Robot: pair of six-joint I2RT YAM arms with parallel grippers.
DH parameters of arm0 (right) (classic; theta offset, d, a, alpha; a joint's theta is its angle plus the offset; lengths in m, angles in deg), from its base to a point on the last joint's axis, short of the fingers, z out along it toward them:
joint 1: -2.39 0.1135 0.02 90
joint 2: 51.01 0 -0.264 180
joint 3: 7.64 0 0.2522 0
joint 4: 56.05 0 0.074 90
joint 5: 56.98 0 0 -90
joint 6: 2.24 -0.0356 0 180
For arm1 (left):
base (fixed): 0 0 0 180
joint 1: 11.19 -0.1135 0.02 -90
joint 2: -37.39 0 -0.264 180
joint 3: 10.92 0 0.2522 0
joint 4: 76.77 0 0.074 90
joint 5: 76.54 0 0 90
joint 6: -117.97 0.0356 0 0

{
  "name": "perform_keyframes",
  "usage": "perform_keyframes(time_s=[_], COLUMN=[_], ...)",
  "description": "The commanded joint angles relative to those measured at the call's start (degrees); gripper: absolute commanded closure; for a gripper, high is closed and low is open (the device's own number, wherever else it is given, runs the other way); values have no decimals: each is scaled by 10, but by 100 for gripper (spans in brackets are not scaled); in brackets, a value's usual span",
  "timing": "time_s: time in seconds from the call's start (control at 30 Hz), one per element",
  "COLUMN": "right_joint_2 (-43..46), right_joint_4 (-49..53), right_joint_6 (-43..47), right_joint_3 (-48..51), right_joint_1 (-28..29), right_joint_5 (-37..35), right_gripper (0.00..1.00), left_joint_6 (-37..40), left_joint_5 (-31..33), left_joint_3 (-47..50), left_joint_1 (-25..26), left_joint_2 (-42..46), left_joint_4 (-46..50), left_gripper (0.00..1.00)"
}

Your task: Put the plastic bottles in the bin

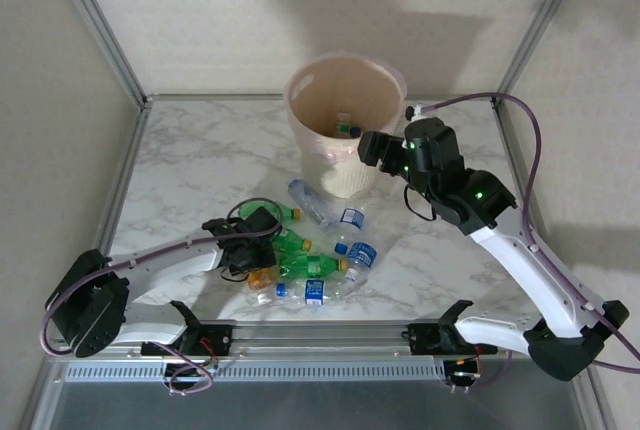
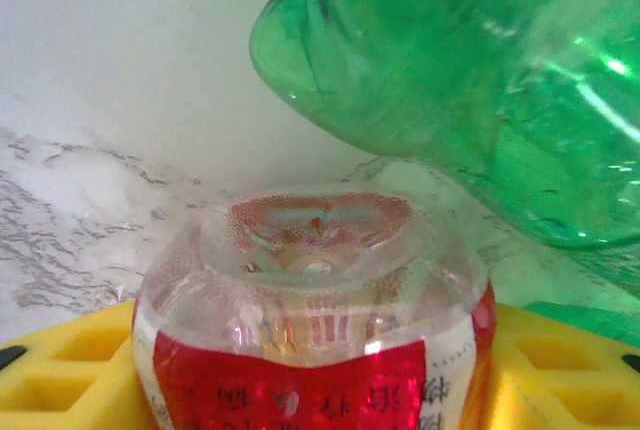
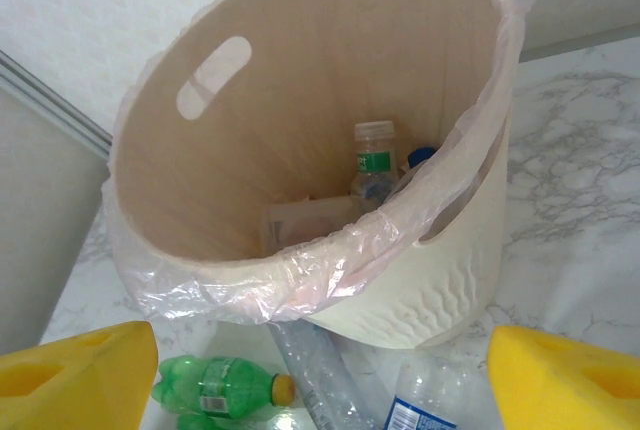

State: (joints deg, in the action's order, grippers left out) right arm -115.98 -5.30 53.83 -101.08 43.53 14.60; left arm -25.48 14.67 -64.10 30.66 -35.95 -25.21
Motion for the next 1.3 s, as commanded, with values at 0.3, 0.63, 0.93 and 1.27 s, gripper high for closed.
perform_keyframes(time_s=[0.3, 0.63, 0.93, 1.27], right_joint_2=[49, 34, 46, 79], right_joint_4=[-18, 51, 82, 88], right_joint_6=[-54, -77, -83, -94], right_joint_3=[36, -14, -35, -24], right_joint_1=[3, -4, -6, -6], right_joint_5=[19, -38, -43, -35], right_gripper=[13, 13, 13, 13], left_joint_6=[-15, 25, 63, 23], left_joint_5=[56, 125, 95, -2], left_joint_3=[-145, -490, -840, -835], left_joint_1=[-4, -13, -21, -60], left_joint_2=[39, -17, -182, -262], left_joint_4=[118, 206, 158, -42], left_gripper=[50, 50, 49, 48])
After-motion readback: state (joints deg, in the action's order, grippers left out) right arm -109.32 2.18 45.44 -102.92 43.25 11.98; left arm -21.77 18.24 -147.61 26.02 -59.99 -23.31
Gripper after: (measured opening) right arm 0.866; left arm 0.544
